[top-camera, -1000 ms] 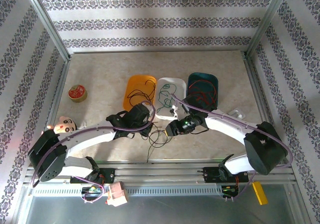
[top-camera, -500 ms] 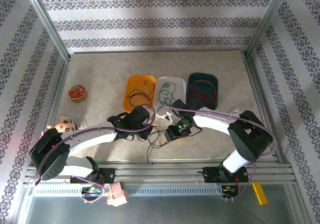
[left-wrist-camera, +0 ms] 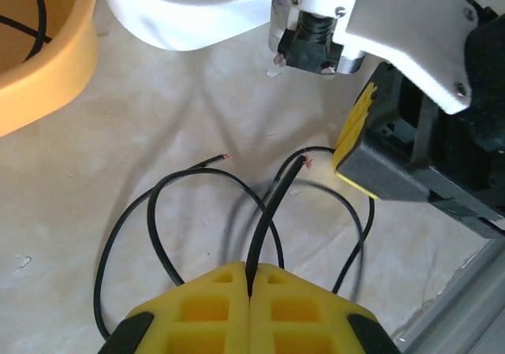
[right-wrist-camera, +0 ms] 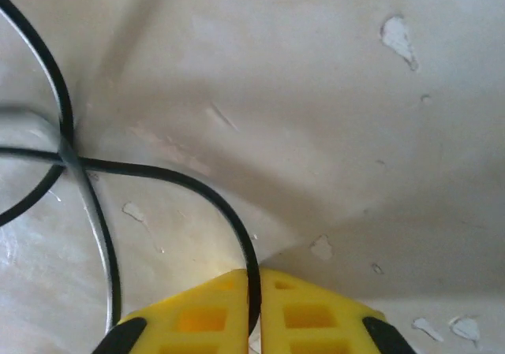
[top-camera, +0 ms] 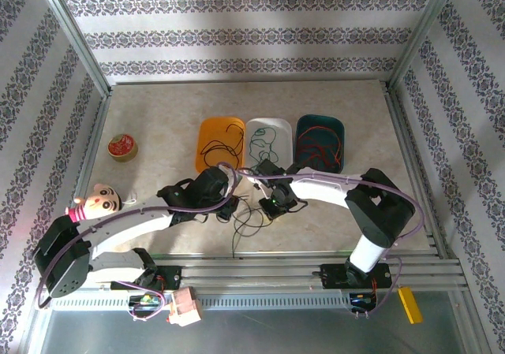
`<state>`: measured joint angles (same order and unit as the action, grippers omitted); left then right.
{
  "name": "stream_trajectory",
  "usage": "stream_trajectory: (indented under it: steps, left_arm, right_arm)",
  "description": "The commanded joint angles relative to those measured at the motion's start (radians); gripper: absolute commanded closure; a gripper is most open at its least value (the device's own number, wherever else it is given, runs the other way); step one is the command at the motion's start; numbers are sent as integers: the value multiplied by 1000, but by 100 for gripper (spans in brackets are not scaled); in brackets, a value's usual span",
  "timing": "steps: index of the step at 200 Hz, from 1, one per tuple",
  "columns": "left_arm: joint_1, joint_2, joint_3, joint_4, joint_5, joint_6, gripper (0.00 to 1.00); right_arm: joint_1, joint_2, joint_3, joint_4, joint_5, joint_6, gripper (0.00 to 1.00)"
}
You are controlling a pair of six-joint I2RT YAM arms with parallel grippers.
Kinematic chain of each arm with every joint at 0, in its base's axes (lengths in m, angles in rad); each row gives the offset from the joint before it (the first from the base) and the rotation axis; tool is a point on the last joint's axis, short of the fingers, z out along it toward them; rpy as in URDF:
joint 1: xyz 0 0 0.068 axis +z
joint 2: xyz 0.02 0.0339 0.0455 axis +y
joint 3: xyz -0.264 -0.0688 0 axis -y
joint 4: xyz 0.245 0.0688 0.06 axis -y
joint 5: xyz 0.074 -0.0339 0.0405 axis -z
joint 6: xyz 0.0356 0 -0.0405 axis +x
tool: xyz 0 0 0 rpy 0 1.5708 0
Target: Untangle the cables
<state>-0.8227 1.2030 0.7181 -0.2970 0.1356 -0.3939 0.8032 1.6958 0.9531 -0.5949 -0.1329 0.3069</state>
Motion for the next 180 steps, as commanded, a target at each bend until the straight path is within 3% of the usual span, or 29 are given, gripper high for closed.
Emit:
stream_trajectory:
  steps: [1,53,102,151,180]
  left_arm:
    - [10,-76,-24,47,4,14,100]
    - [11,-271,-52,82,-120,65,100]
    - [24,-404,-60,93,-232,84,100]
    - [43,-466,-50,88,-249,102,100]
    - [46,-466,-43,82,-241,112,100]
  right_arm:
    - [21,-16,-28,0,87,17,97]
    - [0,-199,-110,11,302,109,100]
    - [-109,-354,-180,-17,434,225,100]
    - [-234,-521,-249,-9,428,292,100]
    - [-266,-663,-306,84,345,264,100]
